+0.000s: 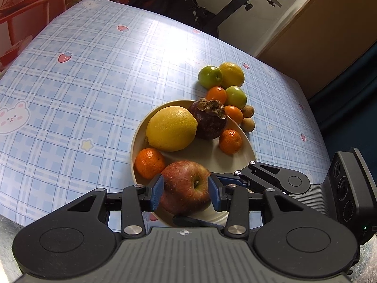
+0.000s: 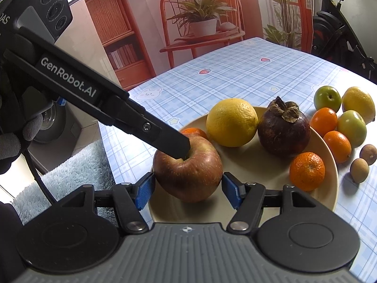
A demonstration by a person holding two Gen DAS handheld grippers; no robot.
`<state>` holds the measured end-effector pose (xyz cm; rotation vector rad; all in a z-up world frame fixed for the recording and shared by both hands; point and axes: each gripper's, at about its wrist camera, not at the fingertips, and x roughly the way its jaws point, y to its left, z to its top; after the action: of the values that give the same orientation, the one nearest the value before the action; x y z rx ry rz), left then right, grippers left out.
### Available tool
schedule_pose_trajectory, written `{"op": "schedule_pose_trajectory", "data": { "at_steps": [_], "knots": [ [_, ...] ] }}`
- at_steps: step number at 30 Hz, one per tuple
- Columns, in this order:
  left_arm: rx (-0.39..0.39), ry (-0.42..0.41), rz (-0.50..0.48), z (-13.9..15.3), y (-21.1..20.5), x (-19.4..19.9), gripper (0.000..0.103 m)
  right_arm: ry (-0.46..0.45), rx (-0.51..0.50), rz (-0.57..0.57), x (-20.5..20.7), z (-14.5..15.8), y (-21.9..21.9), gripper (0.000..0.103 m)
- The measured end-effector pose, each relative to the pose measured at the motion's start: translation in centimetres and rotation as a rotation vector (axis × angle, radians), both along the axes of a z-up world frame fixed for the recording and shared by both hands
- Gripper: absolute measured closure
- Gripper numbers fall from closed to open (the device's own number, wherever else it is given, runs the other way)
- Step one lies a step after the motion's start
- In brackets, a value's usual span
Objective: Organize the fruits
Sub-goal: 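Lower the red apple onto the cream plate and open the right gripper, then move both open grippers toward the small brown fruits in the pile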
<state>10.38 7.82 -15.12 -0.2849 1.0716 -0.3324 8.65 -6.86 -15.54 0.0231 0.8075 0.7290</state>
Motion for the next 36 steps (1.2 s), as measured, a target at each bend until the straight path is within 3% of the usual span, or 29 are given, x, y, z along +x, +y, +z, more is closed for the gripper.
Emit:
{"op": "schedule_pose_trajectory", "data": {
  "at_steps": [18,36],
  "knots": [
    [0.027,-0.126,-0.028,2.8,-1.4,0.0,0.059,-0.027,0.049,-0.049,-0.6,1.5,-1.9,0.037],
    [0.076,-0.222,-0.071,4.0,-4.5,3.2,0.059,-0.098,0.103,-0.289,-0.1,3.4,-10.1,0.037]
  ]
}}
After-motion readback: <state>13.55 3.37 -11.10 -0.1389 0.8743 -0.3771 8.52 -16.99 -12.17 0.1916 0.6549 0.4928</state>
